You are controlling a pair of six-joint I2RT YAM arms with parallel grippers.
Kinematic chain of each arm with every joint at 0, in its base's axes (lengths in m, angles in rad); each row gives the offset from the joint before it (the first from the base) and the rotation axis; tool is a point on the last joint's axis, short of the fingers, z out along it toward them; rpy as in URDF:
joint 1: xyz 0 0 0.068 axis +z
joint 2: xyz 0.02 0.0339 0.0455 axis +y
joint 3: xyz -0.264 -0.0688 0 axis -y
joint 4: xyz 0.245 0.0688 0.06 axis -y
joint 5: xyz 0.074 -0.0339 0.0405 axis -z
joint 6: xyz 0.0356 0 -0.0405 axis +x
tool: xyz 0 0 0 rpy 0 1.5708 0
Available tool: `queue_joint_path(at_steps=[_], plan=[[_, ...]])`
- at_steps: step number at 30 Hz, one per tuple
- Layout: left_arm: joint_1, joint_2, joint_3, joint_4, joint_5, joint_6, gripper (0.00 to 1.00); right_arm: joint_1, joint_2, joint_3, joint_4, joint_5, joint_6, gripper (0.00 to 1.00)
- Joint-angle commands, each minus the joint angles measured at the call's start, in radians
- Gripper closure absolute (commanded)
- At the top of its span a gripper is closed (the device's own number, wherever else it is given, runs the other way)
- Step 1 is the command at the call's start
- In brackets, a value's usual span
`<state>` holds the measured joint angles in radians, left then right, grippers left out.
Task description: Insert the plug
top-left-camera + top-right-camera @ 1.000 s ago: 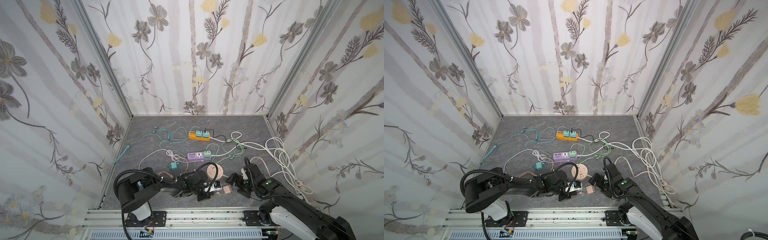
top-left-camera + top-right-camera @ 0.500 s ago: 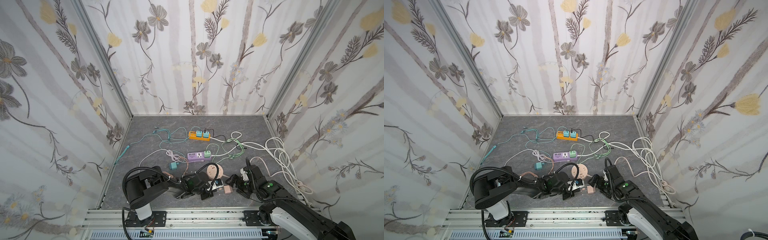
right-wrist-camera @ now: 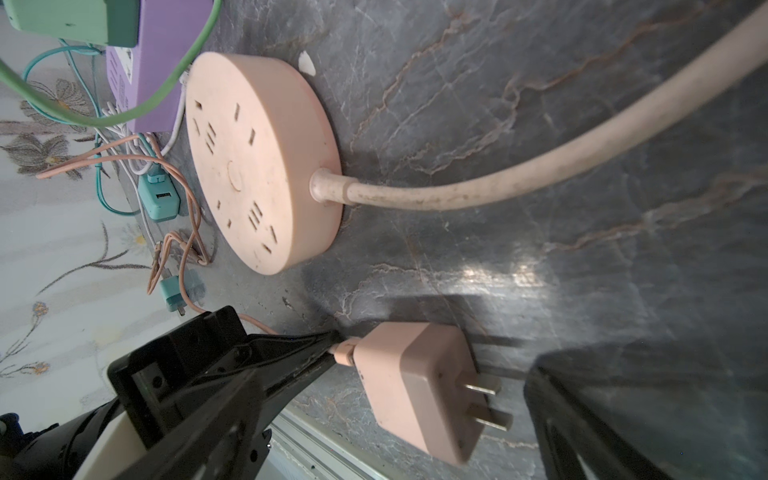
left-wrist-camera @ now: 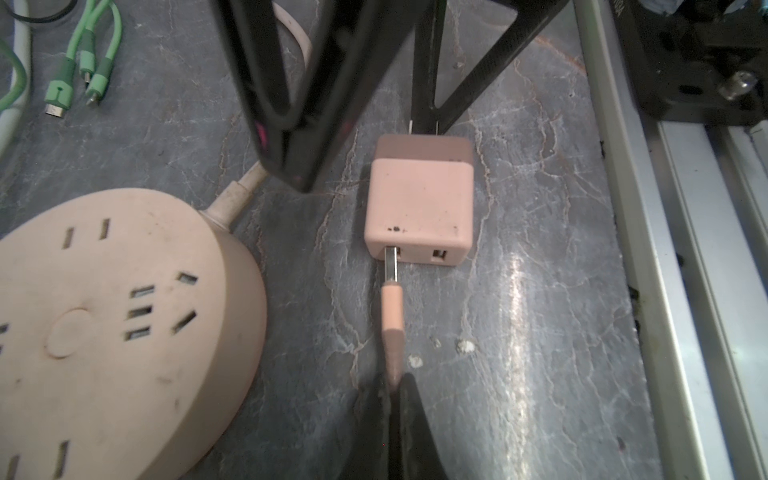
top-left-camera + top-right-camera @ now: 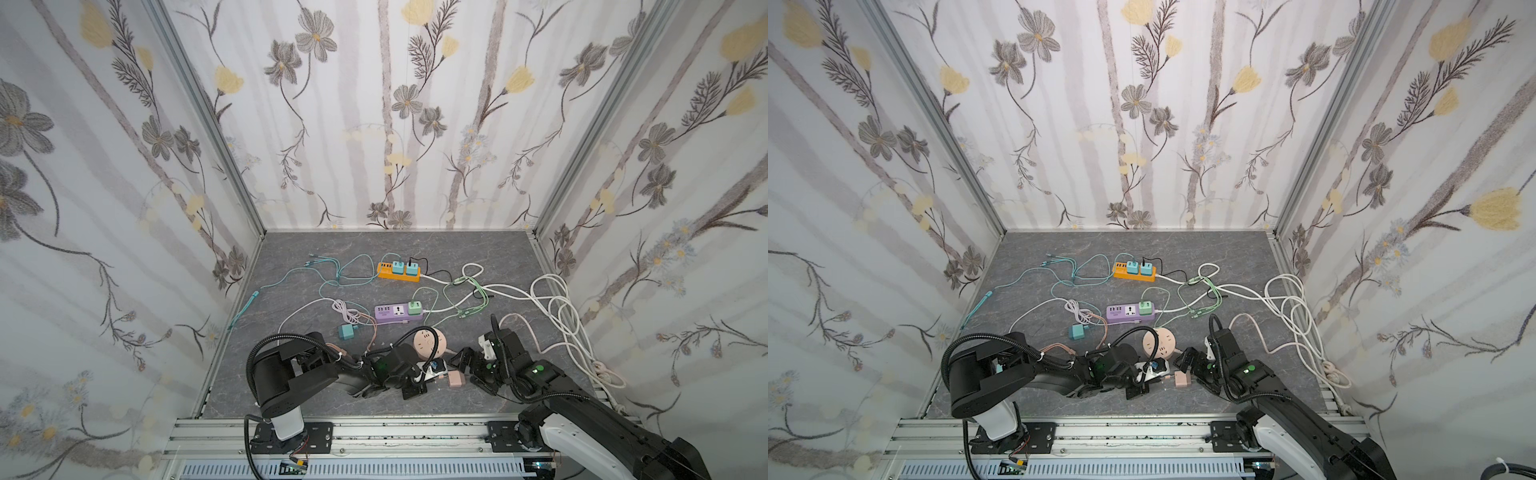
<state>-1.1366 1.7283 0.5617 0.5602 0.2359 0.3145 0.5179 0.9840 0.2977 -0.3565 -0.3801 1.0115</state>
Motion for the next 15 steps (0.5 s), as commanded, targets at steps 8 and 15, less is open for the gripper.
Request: queue_joint_path(at_steps=[8, 15], plan=[[-0.005, 0.005, 0.052, -0.137, 0.019, 0.055, 1.00, 0.001, 0.051, 0.006, 0.082, -0.030, -0.001, 0.01], [-0.004, 0.008, 0.076, -0.171, 0.027, 0.062, 1.00, 0.004, 0.072, 0.006, 0.097, -0.045, -0.010, 0.01]])
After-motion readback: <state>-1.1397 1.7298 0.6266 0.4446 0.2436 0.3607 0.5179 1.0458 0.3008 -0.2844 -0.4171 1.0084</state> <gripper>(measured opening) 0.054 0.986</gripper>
